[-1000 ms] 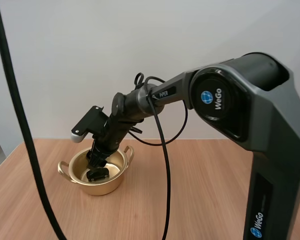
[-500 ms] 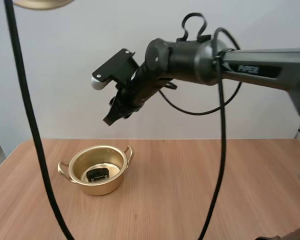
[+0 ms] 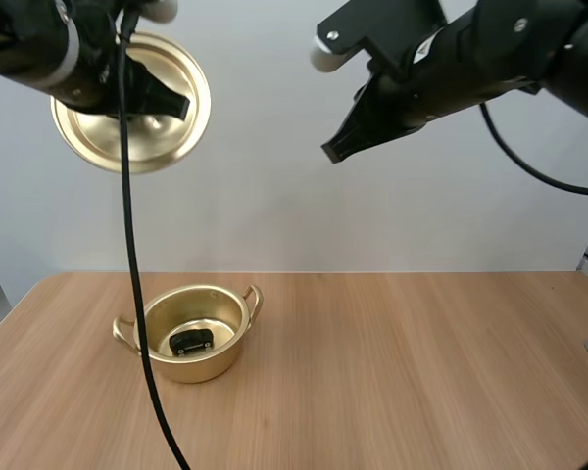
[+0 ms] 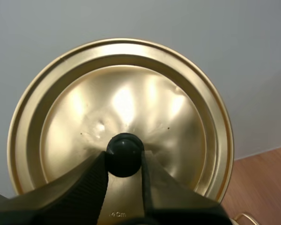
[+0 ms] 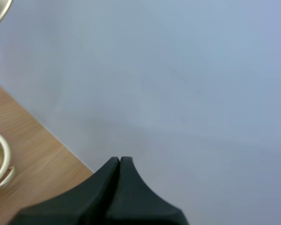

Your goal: Open the pot, put the car inside, and close it

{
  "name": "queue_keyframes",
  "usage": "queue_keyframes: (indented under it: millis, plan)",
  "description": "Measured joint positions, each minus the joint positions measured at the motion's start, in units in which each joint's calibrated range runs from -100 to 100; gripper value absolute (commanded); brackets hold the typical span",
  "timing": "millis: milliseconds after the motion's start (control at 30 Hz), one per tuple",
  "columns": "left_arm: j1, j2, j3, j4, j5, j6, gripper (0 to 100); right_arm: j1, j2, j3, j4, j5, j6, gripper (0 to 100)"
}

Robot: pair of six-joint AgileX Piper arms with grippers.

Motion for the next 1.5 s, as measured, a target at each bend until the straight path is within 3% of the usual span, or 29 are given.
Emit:
queue_keyframes:
  millis: [267, 500, 667, 1000, 1400, 1500]
  plan:
    - [0.00, 7.04, 8.17, -6.27, 1.84, 3.49, 0, -3.15, -4.13, 0.00, -7.32, -1.80, 7.31, 0]
    - [0.00, 11.81, 12.28, -6.19, 6.76, 4.32, 0, -5.48, -4.39, 0.00, -7.64, -13.68, 13.29, 0]
    - [0.00, 15.00, 14.39, -6.19, 7.54, 4.55, 0, -6.16, -4.47, 0.00, -7.64, -18.98, 13.54, 0]
    - [0.00, 23.83, 14.54, -6.19, 14.20, 4.55, 0, -6.16, -4.80, 0.00, -8.03, -18.72, 13.54, 0]
    - [0.00, 31.07, 17.46, -3.25, 13.35, 3.52, 0, -6.16, -4.80, 0.00, -9.21, -18.39, 13.54, 0]
    - [0.00, 31.07, 18.29, -4.15, 12.52, 5.23, 14, -6.16, -4.80, 0.00, -9.21, -18.39, 13.54, 0]
